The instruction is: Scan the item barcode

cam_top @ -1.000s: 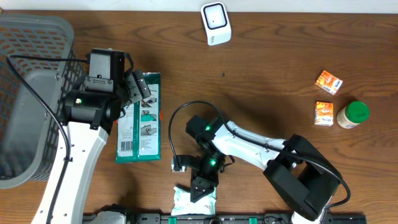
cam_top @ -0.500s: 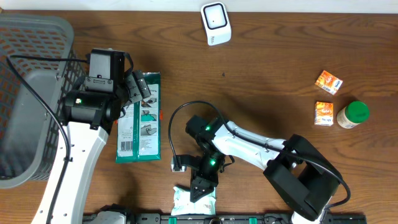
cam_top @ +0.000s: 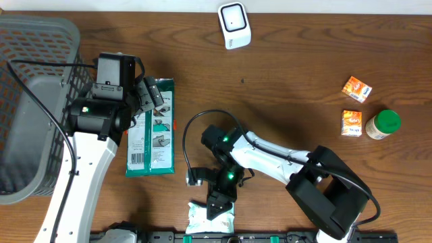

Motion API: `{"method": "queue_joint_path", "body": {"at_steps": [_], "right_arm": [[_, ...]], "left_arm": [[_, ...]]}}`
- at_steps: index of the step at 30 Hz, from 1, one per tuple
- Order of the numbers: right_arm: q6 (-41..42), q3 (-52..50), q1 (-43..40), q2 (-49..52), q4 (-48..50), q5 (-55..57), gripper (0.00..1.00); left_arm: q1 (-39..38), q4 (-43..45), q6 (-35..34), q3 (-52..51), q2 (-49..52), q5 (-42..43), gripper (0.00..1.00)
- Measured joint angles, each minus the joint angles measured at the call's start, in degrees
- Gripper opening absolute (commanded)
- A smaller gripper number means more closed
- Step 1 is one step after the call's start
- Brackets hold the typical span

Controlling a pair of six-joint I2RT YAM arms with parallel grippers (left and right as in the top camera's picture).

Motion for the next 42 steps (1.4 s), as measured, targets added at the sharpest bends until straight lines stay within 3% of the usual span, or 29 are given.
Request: {"method": "queue_joint_path", "body": {"at_steps": [5,12,20,35,40,42], "right_arm": [[2.1,0.2,-1.7,0.0,-0.8,1.2,0.64],[1.6,3.6,-5.7,0.0,-6.8,5.2,0.75],[-1.9,3.6,-3.6,0.1,-4.0,10.0,0.8],[-4.0,3.6,2.9,4.7,-8.3,10.2,0.42],[-5.3,3.6,2.8,4.7,-9.8,9.0,0.38],[-5.8,3.6,2.8,4.7,-9.8,8.9,0.29]], "left_arm": [[0.0,0.0,0.0,0.0,0.0,0.0,0.93],[0.0,0.0,0.0,0.0,0.0,0.0,0.93],[0.0,0.0,0.0,0.0,0.0,0.0,0.93],[0.0,0.0,0.0,0.0,0.0,0.0,0.93],[0.0,0.0,0.0,0.0,0.0,0.0,0.93],[0.0,0.0,0.0,0.0,0.0,0.0,0.93]]}}
